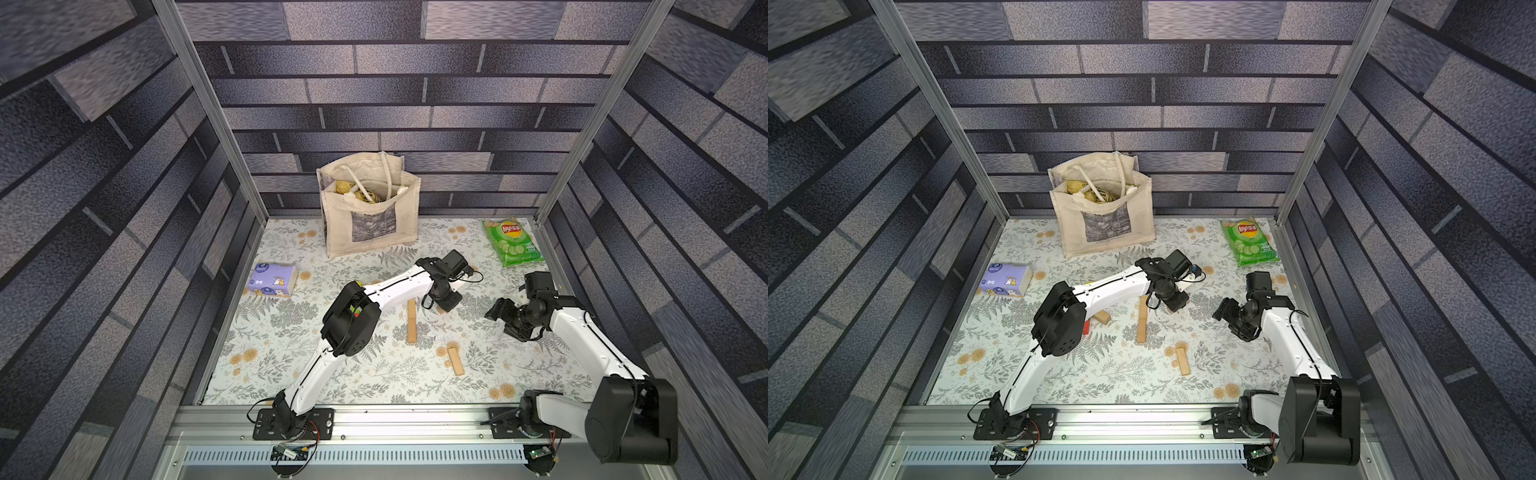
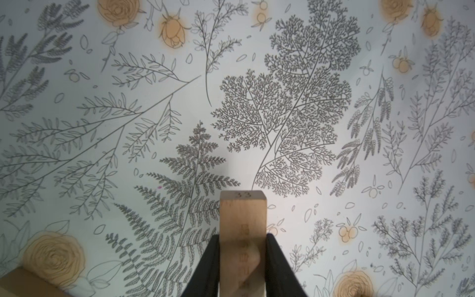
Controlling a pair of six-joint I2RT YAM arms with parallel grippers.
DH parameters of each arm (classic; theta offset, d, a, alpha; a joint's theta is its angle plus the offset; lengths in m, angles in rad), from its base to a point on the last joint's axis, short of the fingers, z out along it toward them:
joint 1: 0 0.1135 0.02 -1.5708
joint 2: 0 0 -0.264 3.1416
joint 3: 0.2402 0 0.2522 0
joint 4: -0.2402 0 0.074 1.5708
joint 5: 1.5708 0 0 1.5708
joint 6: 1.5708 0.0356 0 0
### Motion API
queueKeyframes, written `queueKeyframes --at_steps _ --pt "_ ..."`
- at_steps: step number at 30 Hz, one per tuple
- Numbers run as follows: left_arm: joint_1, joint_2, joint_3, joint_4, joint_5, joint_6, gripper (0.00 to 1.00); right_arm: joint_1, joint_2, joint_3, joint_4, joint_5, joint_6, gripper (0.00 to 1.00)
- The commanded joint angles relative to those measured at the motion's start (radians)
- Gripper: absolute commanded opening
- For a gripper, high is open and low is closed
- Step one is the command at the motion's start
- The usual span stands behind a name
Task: Assemble the letter k with building blocks
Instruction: Place the building block at the center of the board.
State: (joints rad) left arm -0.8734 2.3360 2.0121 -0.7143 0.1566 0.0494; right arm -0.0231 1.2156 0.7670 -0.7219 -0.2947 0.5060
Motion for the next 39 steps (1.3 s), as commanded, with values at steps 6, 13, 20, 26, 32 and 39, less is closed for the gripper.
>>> queueKeyframes --at_steps 6,13,20,26,32,39 --pt "0.037 0.059 0.105 -0.093 -0.089 0.005 0.23 -0.005 0.043 0.06 -0.006 -0.035 -0.012 0.75" --pt "0.062 0.03 0.057 -0.047 -0.014 0.056 0.22 -0.005 0.032 0.027 0.056 -0.085 -0.001 0.73" --pt "0.067 0.035 0.045 -0.065 -0.028 0.092 0.22 -0.005 0.035 -0.001 0.076 -0.087 0.014 0.73" --pt "0.07 0.005 -0.023 -0.027 -0.007 0.117 0.22 -0.006 0.026 -0.012 0.071 -0.084 0.016 0.73" --pt "0.07 -0.024 -0.076 -0.01 0.02 0.162 0.22 -0.005 0.022 -0.01 0.065 -0.083 0.016 0.73" --pt "0.077 -0.032 -0.087 -0.022 0.029 0.189 0.35 -0.005 0.012 -0.012 0.06 -0.079 0.022 0.72"
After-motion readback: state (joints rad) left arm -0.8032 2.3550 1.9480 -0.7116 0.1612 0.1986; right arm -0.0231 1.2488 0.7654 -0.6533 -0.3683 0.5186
